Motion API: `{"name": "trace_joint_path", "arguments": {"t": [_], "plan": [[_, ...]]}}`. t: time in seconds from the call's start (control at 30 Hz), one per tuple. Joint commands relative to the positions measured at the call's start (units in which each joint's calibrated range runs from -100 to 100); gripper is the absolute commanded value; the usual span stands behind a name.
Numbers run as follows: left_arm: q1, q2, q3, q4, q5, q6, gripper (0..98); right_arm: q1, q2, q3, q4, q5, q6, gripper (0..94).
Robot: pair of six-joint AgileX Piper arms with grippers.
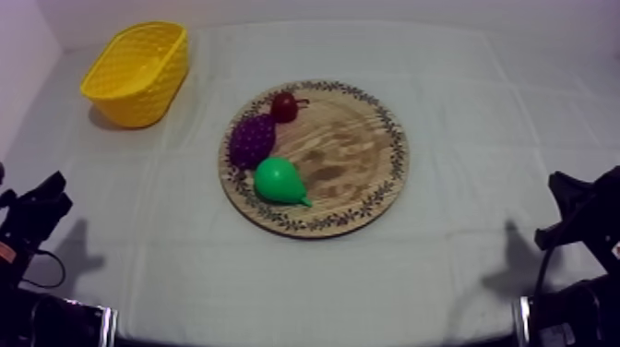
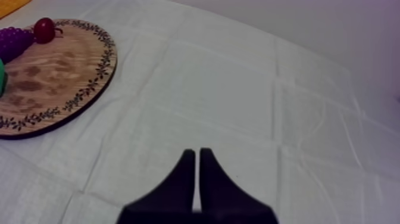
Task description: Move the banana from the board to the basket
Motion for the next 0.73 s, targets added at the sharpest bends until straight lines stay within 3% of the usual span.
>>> {"name": "trace_joint_path", "arguments": {"t": [0.0,0.17,0.43,0.7], "plan": [[-0.4,-5.6,-0.1,2.88,5.9,-5.7,0.1,0.0,0.0,0.0,0.0,0.0,0.0,0.3],[-0.7,-7.1,-0.3,3.51,7.9,-7.6,0.1,0.0,0.0,0.0,0.0,0.0,0.0,0.3],[-0.7,-7.3,-0.3,3.62,8.2,-4.7,0.1,0.0,0.0,0.0,0.0,0.0,0.0,0.3],[-0.7,-7.4,-0.3,3.63,8.3,-4.2,0.1,-0.1,0.0,0.0,0.0,0.0,0.0,0.3]]}}
